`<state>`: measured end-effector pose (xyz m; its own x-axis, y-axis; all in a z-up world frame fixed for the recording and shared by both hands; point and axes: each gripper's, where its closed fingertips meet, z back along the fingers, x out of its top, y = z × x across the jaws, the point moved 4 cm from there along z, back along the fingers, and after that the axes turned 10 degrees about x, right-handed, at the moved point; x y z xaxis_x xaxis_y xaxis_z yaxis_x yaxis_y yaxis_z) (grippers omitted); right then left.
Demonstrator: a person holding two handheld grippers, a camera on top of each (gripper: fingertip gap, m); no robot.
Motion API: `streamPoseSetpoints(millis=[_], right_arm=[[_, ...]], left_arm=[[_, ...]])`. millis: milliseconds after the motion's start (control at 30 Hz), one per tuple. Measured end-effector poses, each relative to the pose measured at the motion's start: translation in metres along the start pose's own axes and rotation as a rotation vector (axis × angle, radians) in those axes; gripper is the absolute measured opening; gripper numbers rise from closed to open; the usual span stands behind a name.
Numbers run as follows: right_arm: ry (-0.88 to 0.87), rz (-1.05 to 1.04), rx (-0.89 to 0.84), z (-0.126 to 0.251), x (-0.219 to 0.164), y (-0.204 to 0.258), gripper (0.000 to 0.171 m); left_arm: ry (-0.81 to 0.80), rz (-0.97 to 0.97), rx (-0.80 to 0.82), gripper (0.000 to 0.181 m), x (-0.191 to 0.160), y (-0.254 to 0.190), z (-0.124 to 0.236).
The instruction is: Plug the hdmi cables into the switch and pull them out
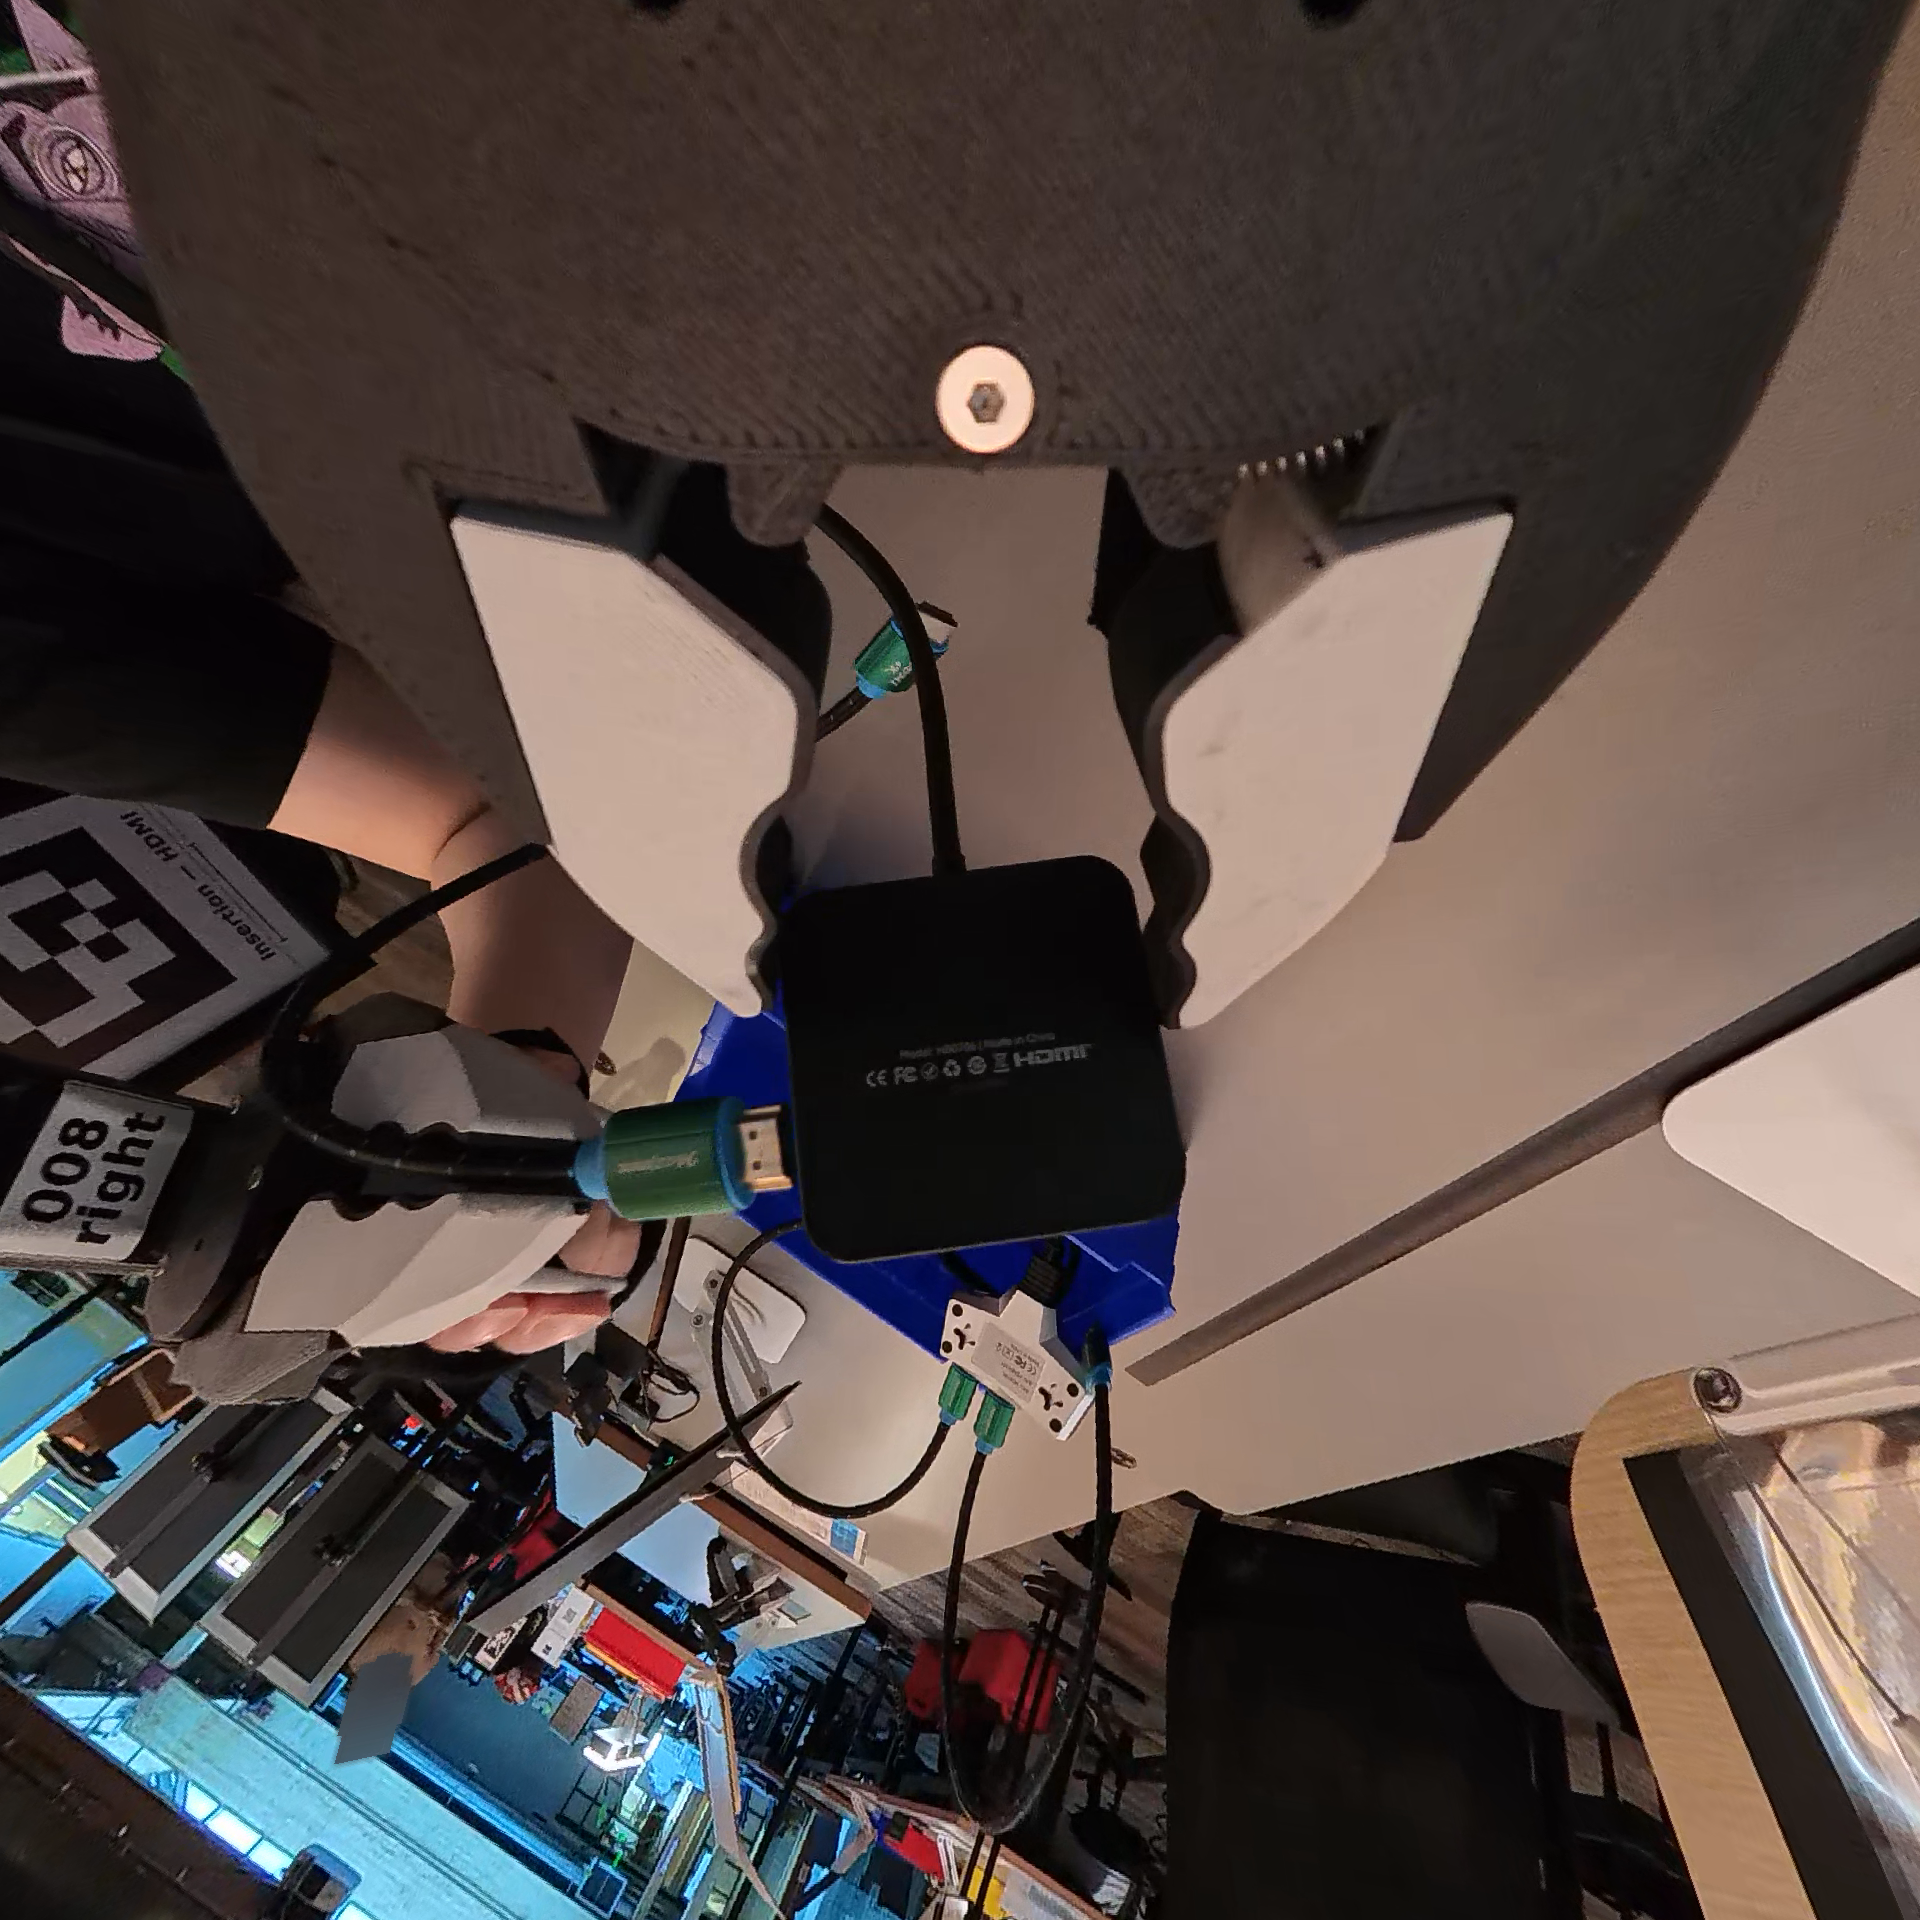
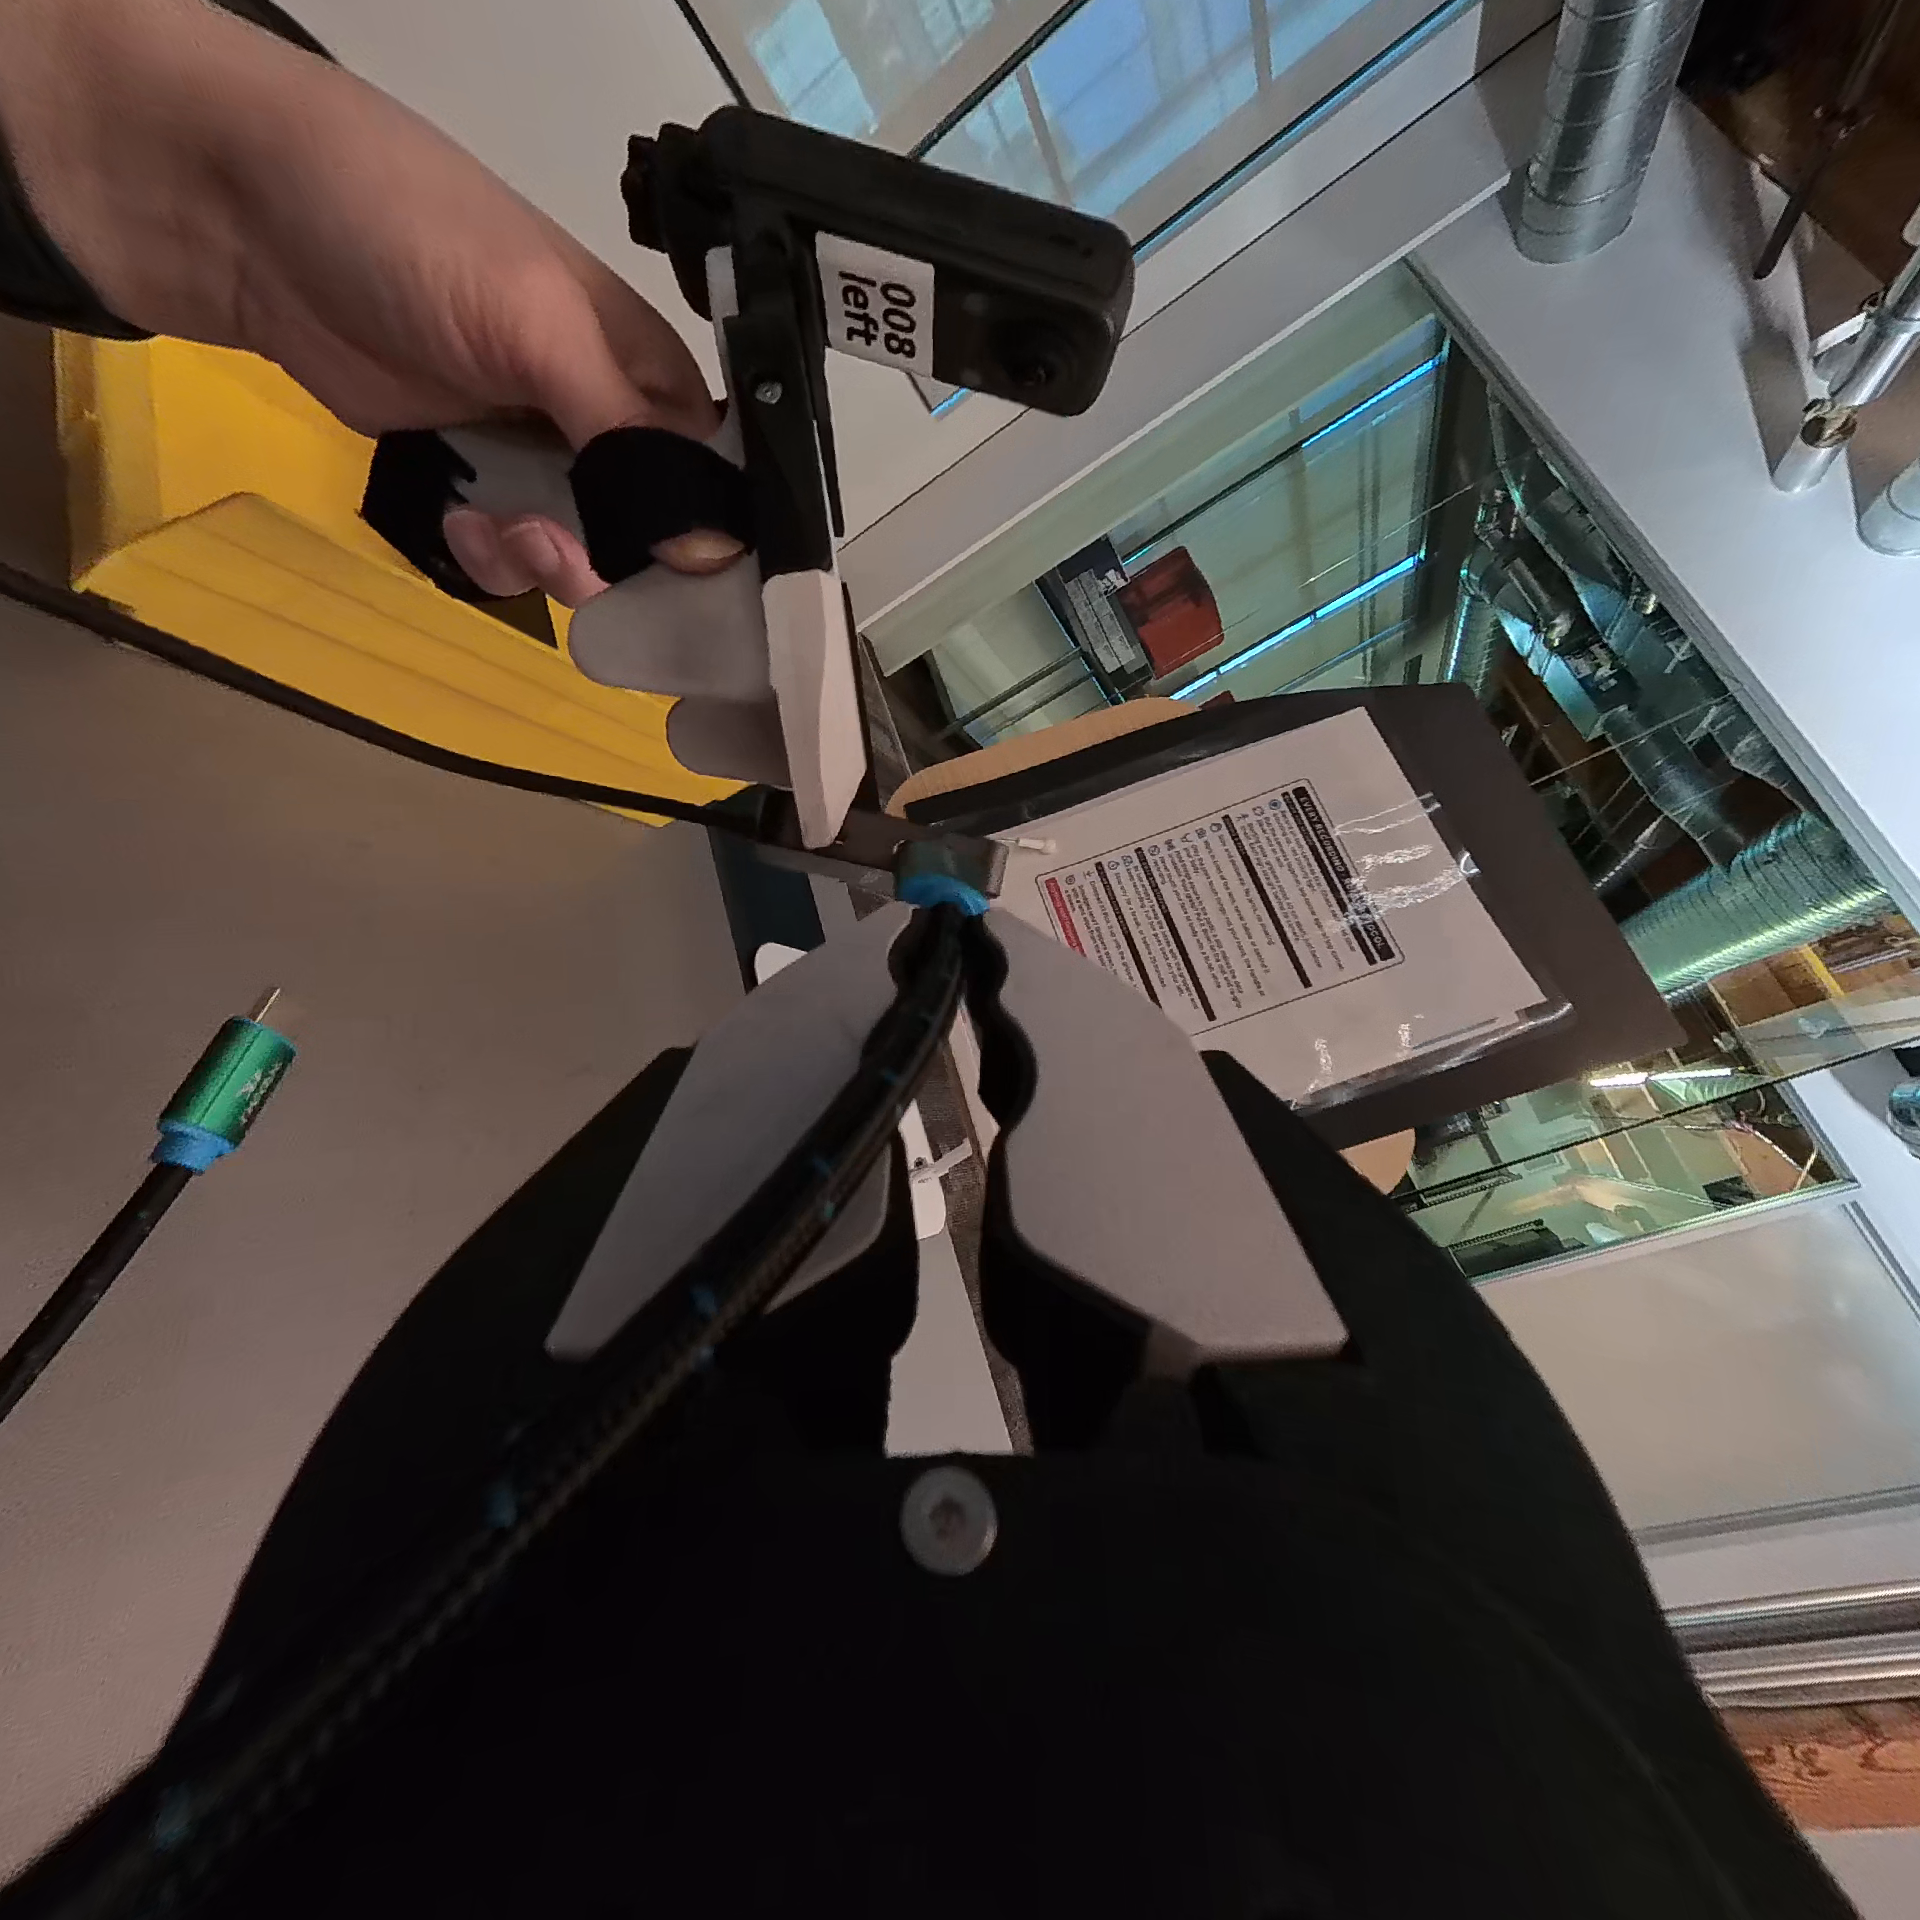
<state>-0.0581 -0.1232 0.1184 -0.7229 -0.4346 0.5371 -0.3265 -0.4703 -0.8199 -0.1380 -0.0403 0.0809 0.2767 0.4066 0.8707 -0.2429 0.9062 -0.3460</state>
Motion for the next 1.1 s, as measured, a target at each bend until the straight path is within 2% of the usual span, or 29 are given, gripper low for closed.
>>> streamPoseSetpoints(millis=[33,300,567,1100], right_arm=[[0.002,0.002,0.002,0.0,0.0,0.0,0.007],[0.012,-0.008,0.005,-0.002,-0.002,0.001,0.007],[0.008,0.021,-0.009,-0.002,-0.002,0.002,0.007],[-0.125,0.005,-0.051,-0.002,0.006,0.001,0.007]], left_arm=[[-0.001,-0.003,0.001,0.067,0.0,0.0,0.0],[-0.005,-0.044,0.045,0.067,0.001,-0.001,-0.001],[-0.031,-0.216,0.22,0.067,0.005,-0.005,0.003],[-0.118,-0.273,0.301,0.066,0.017,-0.019,0.023]])
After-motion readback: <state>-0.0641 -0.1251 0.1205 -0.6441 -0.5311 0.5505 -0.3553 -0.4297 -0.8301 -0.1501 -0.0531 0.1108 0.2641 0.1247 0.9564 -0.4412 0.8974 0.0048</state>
